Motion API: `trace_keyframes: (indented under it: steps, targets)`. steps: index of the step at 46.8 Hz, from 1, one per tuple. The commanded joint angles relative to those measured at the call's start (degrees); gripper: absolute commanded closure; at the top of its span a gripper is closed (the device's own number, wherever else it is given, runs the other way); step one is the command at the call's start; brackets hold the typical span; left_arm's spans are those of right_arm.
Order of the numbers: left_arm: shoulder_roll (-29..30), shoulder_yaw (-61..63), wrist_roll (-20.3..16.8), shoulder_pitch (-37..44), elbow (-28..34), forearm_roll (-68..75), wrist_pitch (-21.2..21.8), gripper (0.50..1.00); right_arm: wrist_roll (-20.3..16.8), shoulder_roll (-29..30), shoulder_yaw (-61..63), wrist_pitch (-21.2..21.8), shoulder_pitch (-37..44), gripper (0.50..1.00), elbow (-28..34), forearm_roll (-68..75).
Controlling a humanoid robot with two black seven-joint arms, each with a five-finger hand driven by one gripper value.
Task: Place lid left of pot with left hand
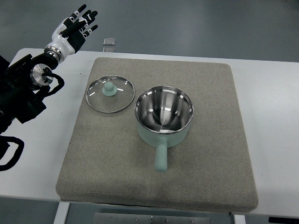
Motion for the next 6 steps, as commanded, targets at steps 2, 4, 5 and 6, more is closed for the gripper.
trace_keyframes:
  steps: [2, 4, 5, 6]
  targets:
    - [0.1, 0.1, 0.0, -0.3, 0.0, 0.0, 0.0, 0.506, 0.0, 0.0, -0.5, 0.2, 0.1, 0.576, 0.6, -0.5]
    - [0.3, 0.1, 0.0, -0.3, 0.0, 0.0, 0.0, 0.506, 0.0, 0.0, -0.8, 0.1, 0.0, 0.576, 0.5, -0.6]
    - [0.3, 0.1, 0.0, -0.3, 0.0, 0.0, 0.0, 0.506, 0.0, 0.0, -0.7, -0.1, -0.2, 0.576, 0.2, -0.3]
    - [0.3, 0.1, 0.0, -0.3, 0.0, 0.2, 0.0, 0.506, 0.0, 0.0, -0.1, -0.2, -0.2, 0.576, 0.1, 0.1]
